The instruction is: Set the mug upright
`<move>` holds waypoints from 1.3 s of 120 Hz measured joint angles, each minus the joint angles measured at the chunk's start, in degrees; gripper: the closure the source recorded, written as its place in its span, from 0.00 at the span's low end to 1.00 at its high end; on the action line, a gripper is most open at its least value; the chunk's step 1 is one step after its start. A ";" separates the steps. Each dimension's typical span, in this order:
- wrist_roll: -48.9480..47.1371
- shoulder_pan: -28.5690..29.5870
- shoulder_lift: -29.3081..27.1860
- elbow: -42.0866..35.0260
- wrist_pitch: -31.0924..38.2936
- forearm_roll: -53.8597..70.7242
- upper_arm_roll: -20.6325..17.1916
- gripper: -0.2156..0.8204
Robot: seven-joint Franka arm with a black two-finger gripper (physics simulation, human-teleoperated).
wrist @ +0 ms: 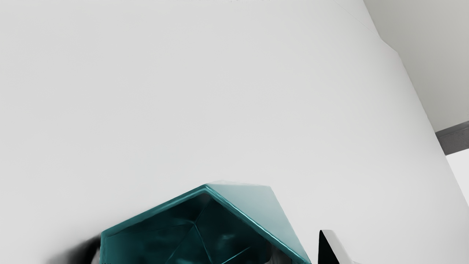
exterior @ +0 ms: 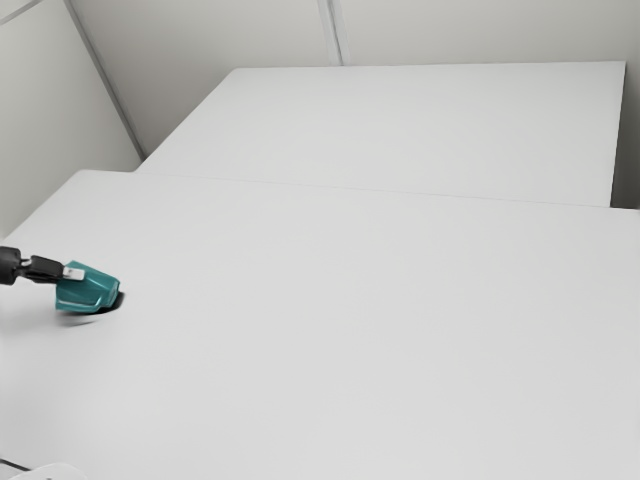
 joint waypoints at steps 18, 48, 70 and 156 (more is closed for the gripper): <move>-0.02 -0.77 -0.71 0.00 0.07 0.15 -0.64 0.91; -0.11 -3.16 -3.38 -0.15 1.42 3.70 -3.08 0.96; -0.95 -8.61 -8.14 -0.85 3.86 11.12 -3.44 0.97; -12.67 -32.38 -25.20 -12.24 16.91 38.55 -3.44 0.97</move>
